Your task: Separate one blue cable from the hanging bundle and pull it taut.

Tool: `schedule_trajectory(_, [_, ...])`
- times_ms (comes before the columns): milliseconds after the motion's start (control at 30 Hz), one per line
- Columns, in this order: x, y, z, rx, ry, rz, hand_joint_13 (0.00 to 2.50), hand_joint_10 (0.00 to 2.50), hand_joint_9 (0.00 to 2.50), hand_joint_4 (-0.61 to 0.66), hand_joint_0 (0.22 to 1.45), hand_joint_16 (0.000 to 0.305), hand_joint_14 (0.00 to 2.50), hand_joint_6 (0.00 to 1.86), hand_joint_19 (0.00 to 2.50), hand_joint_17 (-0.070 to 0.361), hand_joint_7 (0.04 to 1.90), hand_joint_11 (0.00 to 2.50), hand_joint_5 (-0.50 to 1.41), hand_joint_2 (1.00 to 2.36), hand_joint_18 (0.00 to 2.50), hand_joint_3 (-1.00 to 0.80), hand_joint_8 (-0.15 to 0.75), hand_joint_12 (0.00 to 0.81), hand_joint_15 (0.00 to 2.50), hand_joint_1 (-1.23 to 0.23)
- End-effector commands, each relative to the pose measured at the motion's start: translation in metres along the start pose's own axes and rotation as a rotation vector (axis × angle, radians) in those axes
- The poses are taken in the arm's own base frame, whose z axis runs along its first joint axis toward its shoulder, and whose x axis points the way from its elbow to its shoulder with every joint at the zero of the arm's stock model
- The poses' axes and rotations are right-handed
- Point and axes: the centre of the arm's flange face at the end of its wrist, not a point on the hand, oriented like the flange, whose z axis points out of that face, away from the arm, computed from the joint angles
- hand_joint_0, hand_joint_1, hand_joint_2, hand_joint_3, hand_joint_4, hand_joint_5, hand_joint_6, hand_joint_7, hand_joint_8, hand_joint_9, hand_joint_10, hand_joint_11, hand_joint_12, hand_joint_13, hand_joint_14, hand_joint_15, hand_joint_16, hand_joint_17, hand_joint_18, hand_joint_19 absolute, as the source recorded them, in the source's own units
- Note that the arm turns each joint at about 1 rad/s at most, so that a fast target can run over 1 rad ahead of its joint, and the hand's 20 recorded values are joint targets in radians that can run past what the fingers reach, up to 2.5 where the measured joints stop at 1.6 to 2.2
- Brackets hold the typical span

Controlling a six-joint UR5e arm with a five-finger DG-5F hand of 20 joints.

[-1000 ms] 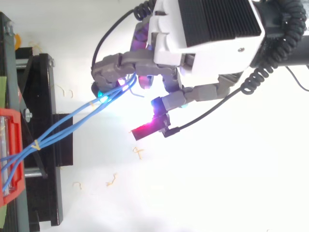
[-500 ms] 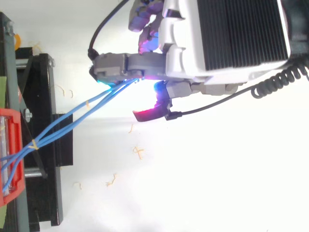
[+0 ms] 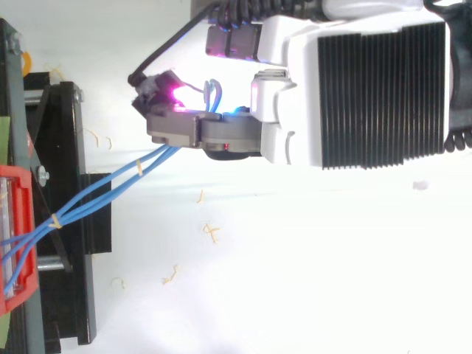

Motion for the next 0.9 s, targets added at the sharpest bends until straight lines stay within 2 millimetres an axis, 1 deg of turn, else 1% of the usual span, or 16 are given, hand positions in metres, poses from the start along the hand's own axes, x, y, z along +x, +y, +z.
schedule_trajectory(0, [-0.002, 0.001, 0.000, -0.007, -0.007, -0.475, 1.27, 0.01, 1.87, 0.02, 0.74, 0.055, 0.01, 0.50, 0.54, 0.123, 1.25, 0.22, 0.14, 1.02, 0.89, -0.15, 0.110, 0.243, 0.40, -0.85])
schedule_trajectory(133, [-0.013, 0.001, 0.004, -0.013, -0.034, -0.529, 1.27, 0.01, 1.88, 0.02, 0.74, 0.055, 0.01, 0.50, 0.55, 0.123, 1.25, 0.22, 0.14, 1.02, 0.89, -0.15, 0.105, 0.246, 0.40, -0.85])
schedule_trajectory(167, [-0.018, 0.000, 0.005, -0.017, -0.037, -0.538, 1.27, 0.01, 1.88, 0.02, 0.74, 0.055, 0.02, 0.51, 0.55, 0.123, 1.25, 0.22, 0.14, 1.02, 0.89, -0.16, 0.105, 0.244, 0.40, -0.85])
schedule_trajectory(267, [-0.023, -0.001, 0.005, -0.033, -0.009, -0.506, 1.27, 0.01, 1.87, 0.02, 0.74, 0.054, 0.02, 0.51, 0.55, 0.123, 1.24, 0.23, 0.14, 1.02, 0.89, -0.15, 0.105, 0.245, 0.40, -0.85])
schedule_trajectory(300, [-0.022, -0.001, 0.001, -0.043, 0.022, -0.441, 1.27, 0.01, 1.87, 0.02, 0.74, 0.055, 0.01, 0.50, 0.55, 0.123, 1.25, 0.22, 0.14, 1.02, 0.89, -0.15, 0.105, 0.244, 0.40, -0.85])
schedule_trajectory(333, [-0.022, -0.001, 0.001, -0.043, 0.022, -0.441, 1.26, 0.01, 1.87, 0.02, 0.74, 0.055, 0.02, 0.51, 0.55, 0.123, 1.25, 0.22, 0.14, 1.02, 0.88, -0.15, 0.104, 0.243, 0.40, -0.85])
schedule_trajectory(433, [-0.017, -0.002, -0.003, -0.046, 0.061, -0.329, 1.26, 0.01, 1.87, 0.02, 0.74, 0.055, 0.02, 0.50, 0.55, 0.123, 1.25, 0.23, 0.14, 1.02, 0.89, -0.15, 0.103, 0.242, 0.39, -0.85])
schedule_trajectory(500, [-0.013, -0.002, -0.007, -0.038, 0.111, -0.109, 1.26, 0.01, 1.87, 0.02, 0.74, 0.055, 0.01, 0.51, 0.55, 0.123, 1.24, 0.21, 0.14, 1.02, 0.88, -0.15, 0.102, 0.242, 0.39, -0.85])
schedule_trajectory(533, [-0.013, -0.002, -0.007, -0.038, 0.111, -0.109, 1.26, 0.01, 1.87, 0.03, 0.74, 0.055, 0.02, 0.51, 0.55, 0.123, 1.25, 0.22, 0.14, 1.02, 0.88, -0.15, 0.102, 0.244, 0.40, -0.85])
schedule_trajectory(600, [-0.010, -0.004, -0.011, -0.026, 0.144, 0.064, 1.26, 0.01, 1.87, 0.03, 0.74, 0.055, 0.02, 0.50, 0.55, 0.123, 1.25, 0.21, 0.14, 1.02, 0.88, -0.15, 0.101, 0.244, 0.40, -0.85])
schedule_trajectory(767, [-0.008, -0.007, -0.013, 0.011, 0.163, 0.198, 1.26, 0.01, 1.86, 0.04, 0.74, 0.055, 0.01, 0.51, 0.55, 0.123, 1.24, 0.21, 0.14, 1.02, 0.87, -0.15, 0.102, 0.243, 0.40, -0.85])
schedule_trajectory(800, [-0.007, -0.008, -0.013, 0.035, 0.173, 0.260, 1.25, 0.01, 1.86, 0.03, 0.74, 0.054, 0.01, 0.51, 0.56, 0.122, 1.24, 0.20, 0.14, 1.02, 0.88, -0.15, 0.101, 0.242, 0.40, -0.85])
schedule_trajectory(867, [-0.006, -0.007, -0.014, 0.059, 0.183, 0.331, 1.25, 0.01, 1.86, 0.03, 0.74, 0.055, 0.01, 0.51, 0.55, 0.123, 1.24, 0.21, 0.14, 1.02, 0.88, -0.14, 0.102, 0.246, 0.40, -0.85])
